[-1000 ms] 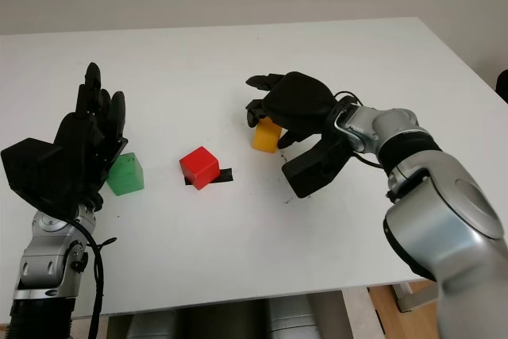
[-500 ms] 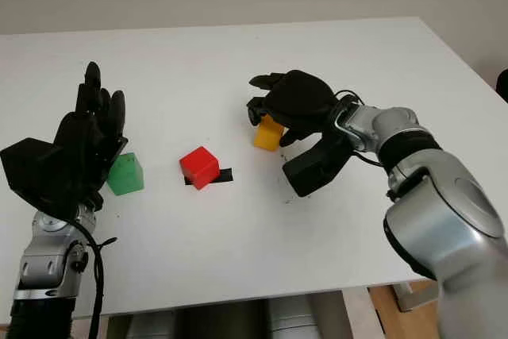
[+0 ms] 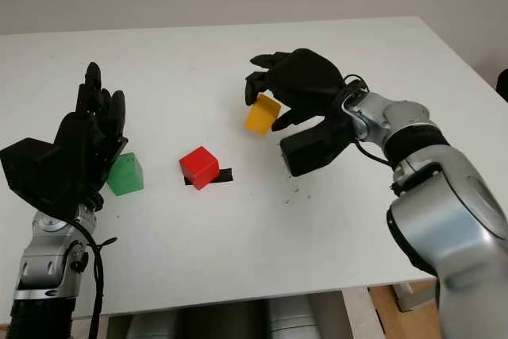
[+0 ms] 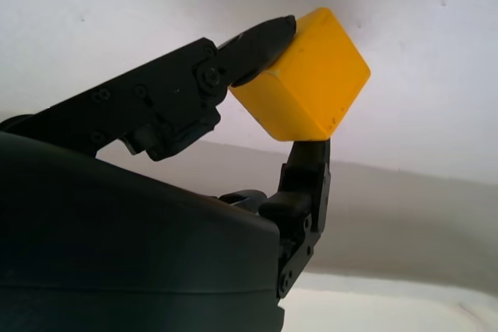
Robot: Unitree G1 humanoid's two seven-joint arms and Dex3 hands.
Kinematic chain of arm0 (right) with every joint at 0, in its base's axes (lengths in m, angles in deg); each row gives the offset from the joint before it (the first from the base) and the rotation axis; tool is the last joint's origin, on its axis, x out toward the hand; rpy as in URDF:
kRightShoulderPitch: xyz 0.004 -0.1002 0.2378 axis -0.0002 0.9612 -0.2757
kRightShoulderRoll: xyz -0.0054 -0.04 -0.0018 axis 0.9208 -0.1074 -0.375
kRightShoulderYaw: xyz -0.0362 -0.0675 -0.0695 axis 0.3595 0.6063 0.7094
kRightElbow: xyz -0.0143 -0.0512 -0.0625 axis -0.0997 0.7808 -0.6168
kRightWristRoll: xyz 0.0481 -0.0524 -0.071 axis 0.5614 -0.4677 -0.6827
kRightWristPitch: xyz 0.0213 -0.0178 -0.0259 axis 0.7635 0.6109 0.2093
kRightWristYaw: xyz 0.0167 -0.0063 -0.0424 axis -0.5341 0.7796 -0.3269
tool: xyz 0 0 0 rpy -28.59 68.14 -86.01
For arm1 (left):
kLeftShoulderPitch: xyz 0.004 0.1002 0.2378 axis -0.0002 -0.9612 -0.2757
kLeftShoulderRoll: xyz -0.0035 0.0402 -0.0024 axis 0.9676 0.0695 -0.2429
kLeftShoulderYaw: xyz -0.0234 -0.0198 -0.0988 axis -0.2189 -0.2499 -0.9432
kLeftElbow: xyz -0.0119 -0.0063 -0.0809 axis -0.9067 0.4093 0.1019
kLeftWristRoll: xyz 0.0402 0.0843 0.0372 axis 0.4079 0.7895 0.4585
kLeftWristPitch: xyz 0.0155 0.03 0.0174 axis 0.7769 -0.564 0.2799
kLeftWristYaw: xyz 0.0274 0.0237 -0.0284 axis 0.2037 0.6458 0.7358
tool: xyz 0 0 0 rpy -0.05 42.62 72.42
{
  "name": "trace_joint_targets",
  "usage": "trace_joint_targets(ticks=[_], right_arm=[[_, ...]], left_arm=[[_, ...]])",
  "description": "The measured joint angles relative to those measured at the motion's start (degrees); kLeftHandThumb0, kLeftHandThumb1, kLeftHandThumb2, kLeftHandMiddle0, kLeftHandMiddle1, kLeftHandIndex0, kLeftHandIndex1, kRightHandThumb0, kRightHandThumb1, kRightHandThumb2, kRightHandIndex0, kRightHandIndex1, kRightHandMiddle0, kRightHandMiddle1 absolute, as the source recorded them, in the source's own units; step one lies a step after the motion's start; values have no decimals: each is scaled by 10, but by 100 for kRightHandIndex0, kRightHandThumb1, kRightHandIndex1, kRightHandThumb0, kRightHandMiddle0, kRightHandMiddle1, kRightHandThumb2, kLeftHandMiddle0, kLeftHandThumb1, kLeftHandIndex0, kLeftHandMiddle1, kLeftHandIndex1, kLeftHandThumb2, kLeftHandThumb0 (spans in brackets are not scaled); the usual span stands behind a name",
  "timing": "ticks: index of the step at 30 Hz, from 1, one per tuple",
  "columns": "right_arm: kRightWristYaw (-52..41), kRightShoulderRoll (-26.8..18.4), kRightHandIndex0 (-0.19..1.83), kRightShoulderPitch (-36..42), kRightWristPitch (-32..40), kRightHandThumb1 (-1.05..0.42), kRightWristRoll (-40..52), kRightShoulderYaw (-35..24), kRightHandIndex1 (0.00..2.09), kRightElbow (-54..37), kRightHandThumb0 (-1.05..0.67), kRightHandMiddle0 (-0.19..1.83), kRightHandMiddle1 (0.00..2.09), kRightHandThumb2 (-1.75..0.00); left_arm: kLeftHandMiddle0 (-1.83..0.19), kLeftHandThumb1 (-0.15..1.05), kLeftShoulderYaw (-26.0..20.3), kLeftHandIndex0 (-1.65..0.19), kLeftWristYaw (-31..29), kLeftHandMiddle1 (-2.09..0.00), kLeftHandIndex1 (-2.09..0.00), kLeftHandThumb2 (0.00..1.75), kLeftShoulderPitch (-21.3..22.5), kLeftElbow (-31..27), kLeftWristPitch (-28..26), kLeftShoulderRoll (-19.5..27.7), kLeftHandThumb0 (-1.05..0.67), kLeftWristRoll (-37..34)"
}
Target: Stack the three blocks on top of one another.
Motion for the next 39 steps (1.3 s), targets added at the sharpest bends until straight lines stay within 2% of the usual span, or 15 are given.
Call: trace_joint_targets(ticks=[5,9,15,20,31,39], right_arm=[[-89,13,37,17,-18,-87,90,-64,5,-2,-30,53,125,-5],[-226,42,32,34,-3,-90,206,-138,4,-6,-31,44,141,-6],[-377,75,31,53,73,-92,317,-209,4,-57,-38,38,151,-5],[-468,105,27,79,182,-93,389,-248,2,-114,-44,38,154,-6],[-562,162,25,143,343,-92,469,-282,3,-208,-50,40,155,-5],[-576,187,22,176,447,-93,475,-280,3,-255,-49,41,154,-6]], left_arm=[[19,105,0,17,-1,0,-6,50,0,0,0,0,-78,0],[19,105,0,17,-1,0,-5,50,0,0,0,1,-78,0],[19,105,0,17,-1,0,-5,50,0,0,0,2,-78,0],[19,105,0,17,0,0,-5,50,0,0,0,2,-77,0],[19,105,0,17,3,0,-5,51,0,-4,-2,1,-78,4],[19,105,1,18,5,0,-5,52,-1,-8,-2,1,-79,7]])
